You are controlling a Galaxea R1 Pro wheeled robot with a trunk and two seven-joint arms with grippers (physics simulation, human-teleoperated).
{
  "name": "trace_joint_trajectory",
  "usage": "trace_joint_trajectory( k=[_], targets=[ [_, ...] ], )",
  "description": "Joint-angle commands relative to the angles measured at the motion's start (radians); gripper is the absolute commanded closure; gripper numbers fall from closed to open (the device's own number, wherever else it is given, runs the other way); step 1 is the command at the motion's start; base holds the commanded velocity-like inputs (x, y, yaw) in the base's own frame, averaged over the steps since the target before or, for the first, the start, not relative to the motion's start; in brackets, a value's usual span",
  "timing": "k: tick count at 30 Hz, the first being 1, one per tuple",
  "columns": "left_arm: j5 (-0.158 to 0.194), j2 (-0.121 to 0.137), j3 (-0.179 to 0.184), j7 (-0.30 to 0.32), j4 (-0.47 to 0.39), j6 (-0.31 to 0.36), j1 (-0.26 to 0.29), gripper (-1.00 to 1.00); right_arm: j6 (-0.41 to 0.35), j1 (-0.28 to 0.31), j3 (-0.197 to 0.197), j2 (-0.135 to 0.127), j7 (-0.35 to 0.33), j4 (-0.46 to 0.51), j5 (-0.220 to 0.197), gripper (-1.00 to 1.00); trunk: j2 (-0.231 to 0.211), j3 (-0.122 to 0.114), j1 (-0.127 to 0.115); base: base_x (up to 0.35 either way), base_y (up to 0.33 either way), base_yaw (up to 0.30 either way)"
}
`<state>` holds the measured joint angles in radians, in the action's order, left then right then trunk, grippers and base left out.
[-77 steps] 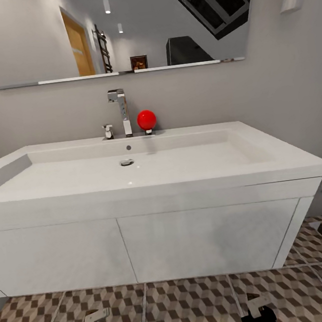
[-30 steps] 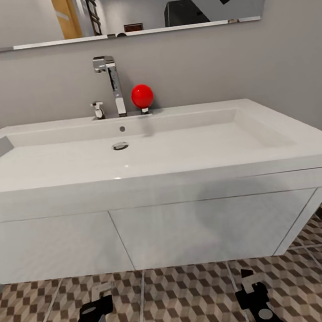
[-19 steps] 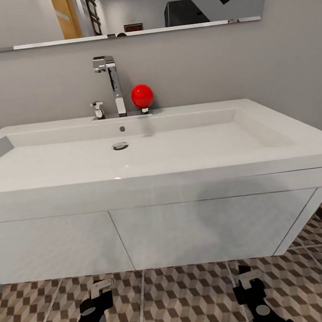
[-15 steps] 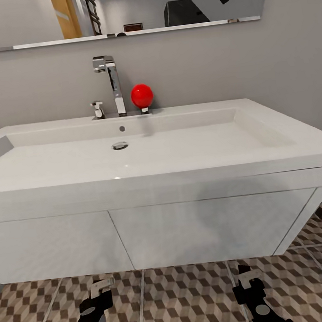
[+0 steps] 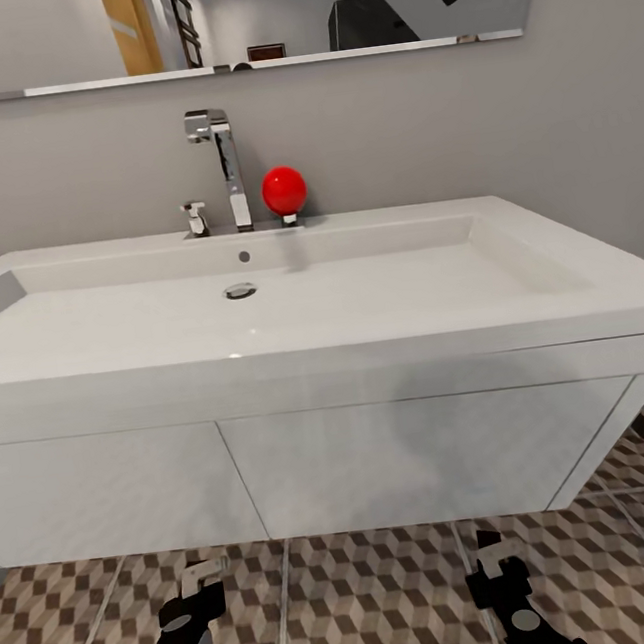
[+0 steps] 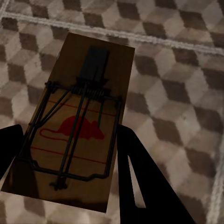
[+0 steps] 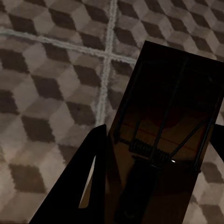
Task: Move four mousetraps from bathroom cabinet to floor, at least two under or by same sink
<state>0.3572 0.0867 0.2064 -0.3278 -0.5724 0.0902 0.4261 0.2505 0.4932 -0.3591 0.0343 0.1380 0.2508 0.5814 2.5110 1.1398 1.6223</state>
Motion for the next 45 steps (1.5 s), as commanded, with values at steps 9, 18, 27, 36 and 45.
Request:
trace_joint_trajectory(
  k=[9, 18, 27, 36, 45],
  targets=[
    [0.003, 0.001, 0.008, -0.011, 0.003, -0.001, 0.000, 1.00, 0.004, 0.001, -0.003, 0.001, 0.000, -0.001, 0.009, 1.00, 0.003, 0.036, 0.004, 0.000, 0.000, 0.000],
    [0.004, 0.002, 0.008, -0.013, 0.002, -0.006, 0.000, 1.00, 0.004, 0.001, -0.003, 0.001, 0.000, -0.001, 0.010, 1.00, 0.005, 0.071, 0.008, 0.000, 0.000, 0.000],
    [0.005, 0.002, 0.008, -0.013, 0.002, -0.007, 0.000, 1.00, 0.003, 0.001, -0.003, 0.001, 0.000, -0.001, 0.010, 1.00, 0.007, 0.105, 0.012, 0.000, 0.000, 0.000],
    [0.006, 0.002, 0.008, -0.013, 0.002, -0.007, 0.000, 1.00, 0.003, 0.001, -0.003, 0.001, 0.000, -0.001, 0.010, 1.00, 0.009, 0.140, 0.016, 0.000, 0.000, 0.000],
    [0.008, 0.002, 0.007, -0.005, 0.001, -0.016, 0.000, 1.00, 0.003, 0.001, -0.003, 0.001, 0.000, -0.001, 0.010, 1.00, 0.009, 0.140, 0.016, 0.000, 0.000, 0.000]
  ],
)
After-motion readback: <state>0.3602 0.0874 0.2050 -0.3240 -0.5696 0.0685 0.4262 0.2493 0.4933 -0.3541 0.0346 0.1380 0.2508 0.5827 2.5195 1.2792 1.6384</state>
